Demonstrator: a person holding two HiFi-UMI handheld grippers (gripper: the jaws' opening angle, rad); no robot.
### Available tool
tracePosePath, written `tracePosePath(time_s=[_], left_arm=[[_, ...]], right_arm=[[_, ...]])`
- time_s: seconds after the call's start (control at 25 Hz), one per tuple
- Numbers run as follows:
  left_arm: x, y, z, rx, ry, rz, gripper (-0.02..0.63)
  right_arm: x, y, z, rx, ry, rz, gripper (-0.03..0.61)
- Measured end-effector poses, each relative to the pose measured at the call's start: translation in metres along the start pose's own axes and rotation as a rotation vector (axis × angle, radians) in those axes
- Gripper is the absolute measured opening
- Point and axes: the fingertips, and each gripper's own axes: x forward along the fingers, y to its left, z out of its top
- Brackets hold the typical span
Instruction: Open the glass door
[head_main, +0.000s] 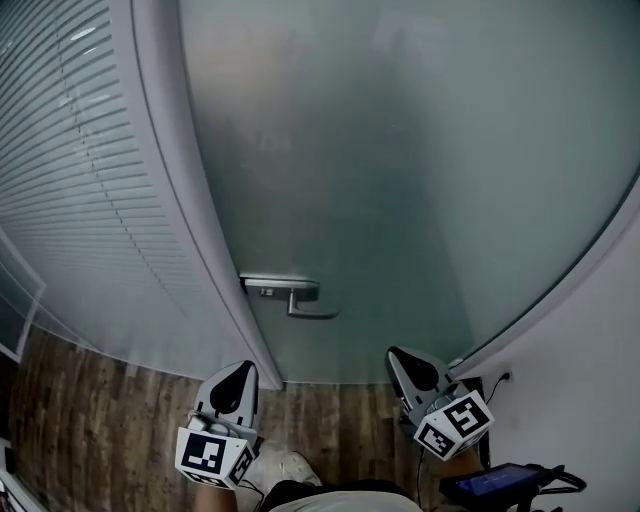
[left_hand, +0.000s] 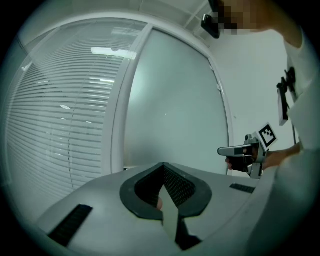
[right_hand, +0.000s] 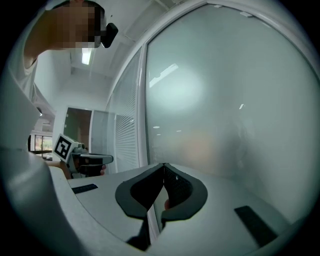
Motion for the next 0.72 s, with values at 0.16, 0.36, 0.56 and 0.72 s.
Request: tracePosePath(time_s=[0.16,0.36,0.56,0.72], left_arm=[[0.015,0.03,-0.001,-0.022,0.015,-0.028,0.0],[0.038,0.047,-0.011,-0.033,0.034,-0.073,0.0],[0.056,0.044,-0.019,-0.044,0.057,-0.086,0.0],[0.062,0.035,-0.027,-0.056,0.073,-0.055,0.0]], right_arm=[[0.033,-0.001,0.001,-0.009,0.018,-0.04,0.002],[0.059,-0.005,-0.01,-0.007,0.052,-0.048,0.002],[0.073,-0.014,-0.02,-0.013,0.1,0.009,0.013],[0.084,-0.018,-0.037,-0.045,0.171,0.103,0.086]])
